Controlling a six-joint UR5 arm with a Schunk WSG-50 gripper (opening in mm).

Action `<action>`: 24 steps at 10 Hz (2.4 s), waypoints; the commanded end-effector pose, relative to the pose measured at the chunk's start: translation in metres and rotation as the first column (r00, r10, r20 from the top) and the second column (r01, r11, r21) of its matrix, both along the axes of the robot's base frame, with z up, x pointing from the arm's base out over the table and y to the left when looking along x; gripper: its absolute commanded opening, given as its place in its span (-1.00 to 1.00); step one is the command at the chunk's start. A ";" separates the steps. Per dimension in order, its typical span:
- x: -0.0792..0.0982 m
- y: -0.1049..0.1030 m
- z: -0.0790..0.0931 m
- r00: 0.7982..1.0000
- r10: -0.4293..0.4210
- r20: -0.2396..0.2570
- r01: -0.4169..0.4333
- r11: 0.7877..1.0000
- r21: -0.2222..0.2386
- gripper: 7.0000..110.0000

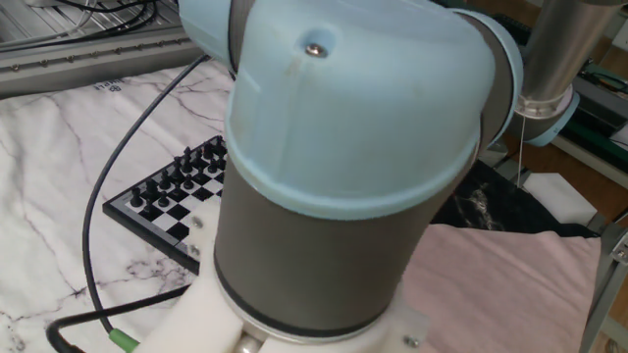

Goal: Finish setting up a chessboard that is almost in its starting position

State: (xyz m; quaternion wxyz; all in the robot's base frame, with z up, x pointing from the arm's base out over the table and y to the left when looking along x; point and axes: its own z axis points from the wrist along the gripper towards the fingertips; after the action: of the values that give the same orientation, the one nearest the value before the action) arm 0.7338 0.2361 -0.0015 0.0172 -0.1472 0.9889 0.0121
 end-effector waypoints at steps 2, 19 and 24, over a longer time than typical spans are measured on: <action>-0.016 -0.036 0.043 0.998 0.020 -0.053 -0.021 1.000 -0.011 -1.00; -0.148 -0.214 0.058 0.995 -0.078 -0.064 0.077 0.997 -0.019 -1.00; -0.199 -0.241 0.048 0.984 -0.029 -0.175 0.038 0.998 0.046 -1.00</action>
State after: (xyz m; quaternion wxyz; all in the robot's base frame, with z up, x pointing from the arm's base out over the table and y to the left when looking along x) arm 0.5546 -0.0046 0.0505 -0.0502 -0.1210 0.9913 0.0101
